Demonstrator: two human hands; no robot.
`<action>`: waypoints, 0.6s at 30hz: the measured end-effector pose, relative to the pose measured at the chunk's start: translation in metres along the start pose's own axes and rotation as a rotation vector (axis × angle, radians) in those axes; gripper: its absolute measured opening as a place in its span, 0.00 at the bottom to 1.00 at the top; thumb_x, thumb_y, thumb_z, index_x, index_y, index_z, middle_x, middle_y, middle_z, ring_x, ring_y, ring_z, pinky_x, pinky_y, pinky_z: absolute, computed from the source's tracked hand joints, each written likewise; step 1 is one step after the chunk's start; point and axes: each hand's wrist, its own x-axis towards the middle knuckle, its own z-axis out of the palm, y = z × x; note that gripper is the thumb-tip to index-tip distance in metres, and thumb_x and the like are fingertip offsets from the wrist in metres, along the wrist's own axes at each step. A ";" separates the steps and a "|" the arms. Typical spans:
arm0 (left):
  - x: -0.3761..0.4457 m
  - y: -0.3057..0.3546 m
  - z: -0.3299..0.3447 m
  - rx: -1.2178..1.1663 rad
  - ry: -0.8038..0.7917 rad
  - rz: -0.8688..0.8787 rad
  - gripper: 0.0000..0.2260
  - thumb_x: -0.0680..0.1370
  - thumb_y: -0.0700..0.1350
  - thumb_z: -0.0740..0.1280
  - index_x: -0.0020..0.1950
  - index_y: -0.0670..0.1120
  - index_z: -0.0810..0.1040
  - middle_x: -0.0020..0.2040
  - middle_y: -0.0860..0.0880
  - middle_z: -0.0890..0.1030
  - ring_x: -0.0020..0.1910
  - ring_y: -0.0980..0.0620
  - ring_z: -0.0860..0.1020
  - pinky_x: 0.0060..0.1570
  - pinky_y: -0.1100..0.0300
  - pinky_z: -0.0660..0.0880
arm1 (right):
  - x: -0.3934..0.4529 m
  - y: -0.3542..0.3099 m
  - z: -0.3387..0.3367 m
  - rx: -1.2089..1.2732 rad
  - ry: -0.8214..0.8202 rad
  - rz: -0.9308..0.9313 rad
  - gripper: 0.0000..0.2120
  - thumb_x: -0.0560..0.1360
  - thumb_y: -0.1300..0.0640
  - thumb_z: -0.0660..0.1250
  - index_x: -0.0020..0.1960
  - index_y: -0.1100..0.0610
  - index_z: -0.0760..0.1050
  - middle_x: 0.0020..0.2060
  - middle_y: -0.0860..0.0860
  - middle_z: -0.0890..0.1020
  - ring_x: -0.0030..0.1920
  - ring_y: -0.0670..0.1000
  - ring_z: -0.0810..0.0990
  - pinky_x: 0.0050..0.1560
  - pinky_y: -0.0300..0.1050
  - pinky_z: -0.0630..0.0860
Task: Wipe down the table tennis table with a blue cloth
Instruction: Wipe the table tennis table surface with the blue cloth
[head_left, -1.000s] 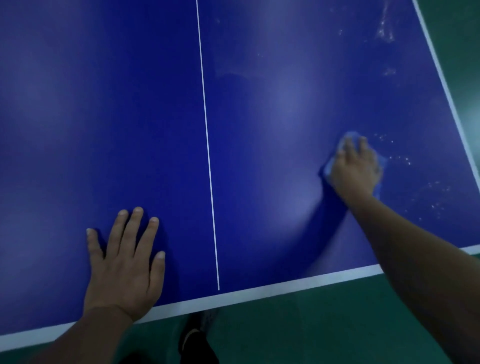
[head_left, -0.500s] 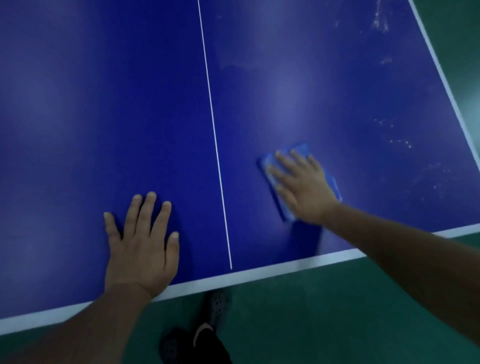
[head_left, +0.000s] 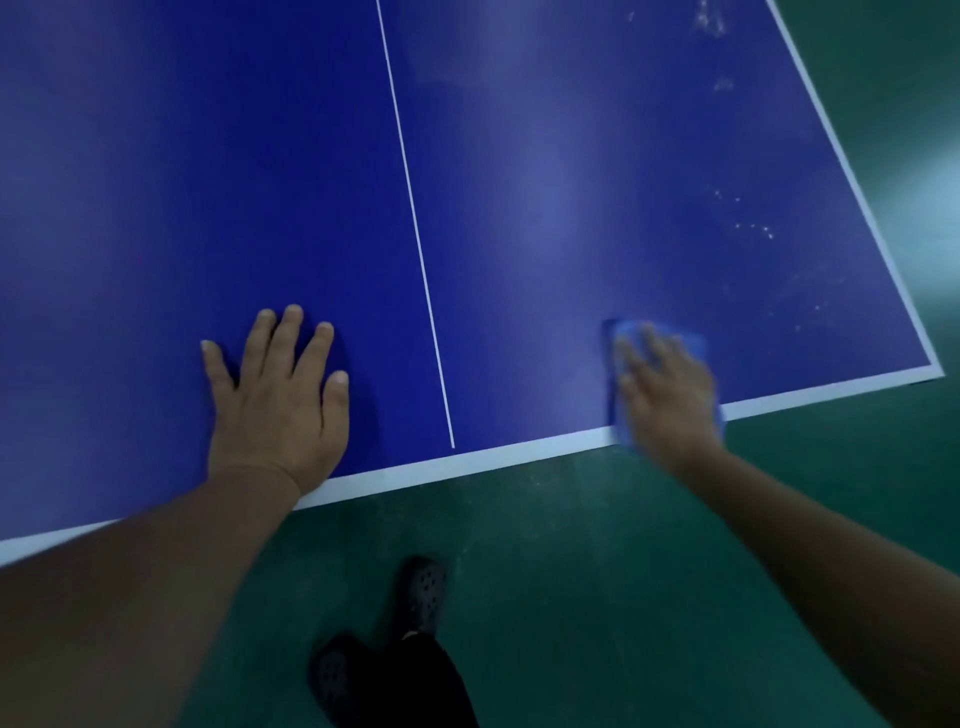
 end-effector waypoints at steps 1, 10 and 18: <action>0.000 0.001 0.000 0.010 -0.002 0.006 0.31 0.80 0.59 0.40 0.79 0.48 0.59 0.81 0.47 0.54 0.80 0.49 0.46 0.75 0.36 0.37 | 0.010 0.021 -0.003 0.032 -0.027 0.196 0.29 0.81 0.43 0.44 0.80 0.49 0.59 0.80 0.54 0.59 0.78 0.61 0.58 0.74 0.66 0.58; 0.002 0.000 0.003 0.055 -0.014 0.001 0.30 0.80 0.58 0.40 0.80 0.49 0.57 0.81 0.47 0.53 0.80 0.49 0.45 0.75 0.35 0.39 | 0.025 -0.116 0.007 -0.005 -0.023 -0.265 0.25 0.83 0.43 0.46 0.78 0.44 0.61 0.78 0.49 0.63 0.77 0.60 0.60 0.73 0.66 0.56; 0.003 0.002 0.001 0.118 -0.029 -0.018 0.30 0.80 0.56 0.44 0.79 0.47 0.60 0.80 0.45 0.57 0.80 0.47 0.49 0.74 0.33 0.46 | 0.089 -0.094 -0.011 0.022 -0.053 -0.095 0.29 0.81 0.40 0.41 0.79 0.44 0.61 0.80 0.47 0.59 0.79 0.59 0.55 0.76 0.66 0.52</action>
